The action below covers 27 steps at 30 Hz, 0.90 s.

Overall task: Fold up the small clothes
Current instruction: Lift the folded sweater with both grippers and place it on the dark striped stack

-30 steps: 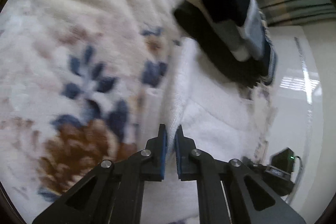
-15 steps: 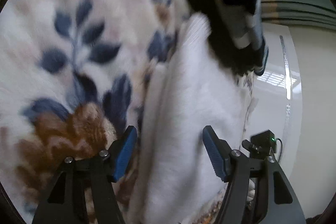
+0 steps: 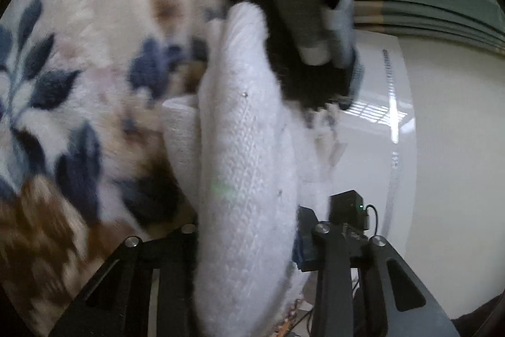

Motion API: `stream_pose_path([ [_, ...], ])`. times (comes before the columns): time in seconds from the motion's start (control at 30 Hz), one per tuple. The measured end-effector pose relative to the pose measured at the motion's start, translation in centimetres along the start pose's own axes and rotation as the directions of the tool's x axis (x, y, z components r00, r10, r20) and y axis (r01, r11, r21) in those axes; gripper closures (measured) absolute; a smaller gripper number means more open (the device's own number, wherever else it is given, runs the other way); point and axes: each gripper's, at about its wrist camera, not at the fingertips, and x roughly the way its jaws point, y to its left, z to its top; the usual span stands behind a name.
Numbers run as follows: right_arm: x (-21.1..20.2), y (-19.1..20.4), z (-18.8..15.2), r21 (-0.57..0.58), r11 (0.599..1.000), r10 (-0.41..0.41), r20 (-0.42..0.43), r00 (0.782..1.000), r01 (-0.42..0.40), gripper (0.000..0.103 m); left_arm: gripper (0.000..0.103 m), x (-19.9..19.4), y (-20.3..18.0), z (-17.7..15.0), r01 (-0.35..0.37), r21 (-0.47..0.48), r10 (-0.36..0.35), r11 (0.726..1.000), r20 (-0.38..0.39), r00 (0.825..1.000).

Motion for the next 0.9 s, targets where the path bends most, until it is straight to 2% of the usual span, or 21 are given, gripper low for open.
stream_pose_path([
  [0.17, -3.1, 4.9, -1.4, -0.046, 0.998, 0.033, 0.059, 0.998, -0.031, 0.062, 0.072, -3.3, -6.2, -0.9, 0.009, 0.063, -0.010, 0.998, 0.019, 1.000],
  [0.3, -6.5, 10.2, -1.5, -0.113, 0.993, 0.058, 0.113, 0.992, -0.045, 0.062, 0.072, -5.6, -12.9, 0.4, 0.004, 0.154, -0.011, 0.988, 0.044, 0.999],
  [0.43, -9.7, 17.3, 0.6, -0.206, 0.977, 0.091, 0.178, 0.980, -0.054, 0.062, 0.072, -6.8, -19.7, 4.3, 0.030, 0.256, -0.055, 0.966, 0.089, 0.995],
  [0.53, -12.5, 21.6, 4.5, -0.273, 0.961, 0.112, 0.231, 0.966, -0.046, 0.062, 0.072, -6.2, -24.0, 9.4, 0.051, 0.319, -0.095, 0.946, 0.122, 0.988],
  [0.6, -13.7, 23.6, 8.0, -0.309, 0.950, 0.123, 0.263, 0.957, -0.037, 0.062, 0.071, -6.7, -24.3, 12.0, 0.040, 0.356, -0.097, 0.934, 0.145, 0.985],
  [0.67, -13.4, 24.7, 11.8, -0.319, 0.947, 0.126, 0.275, 0.953, -0.033, 0.062, 0.070, -5.4, -24.4, 15.6, 0.026, 0.386, -0.094, 0.922, 0.158, 0.983],
  [0.77, -11.1, 24.2, 18.2, -0.310, 0.951, 0.097, 0.283, 0.954, -0.005, 0.062, 0.070, -2.0, -22.0, 20.1, -0.066, 0.394, -0.005, 0.917, 0.176, 0.984],
  [0.9, -6.7, 21.3, 24.7, -0.260, 0.961, -0.026, 0.257, 0.966, 0.095, 0.062, 0.070, 2.9, -16.4, 23.0, -0.182, 0.357, 0.147, 0.916, 0.124, 0.981],
])
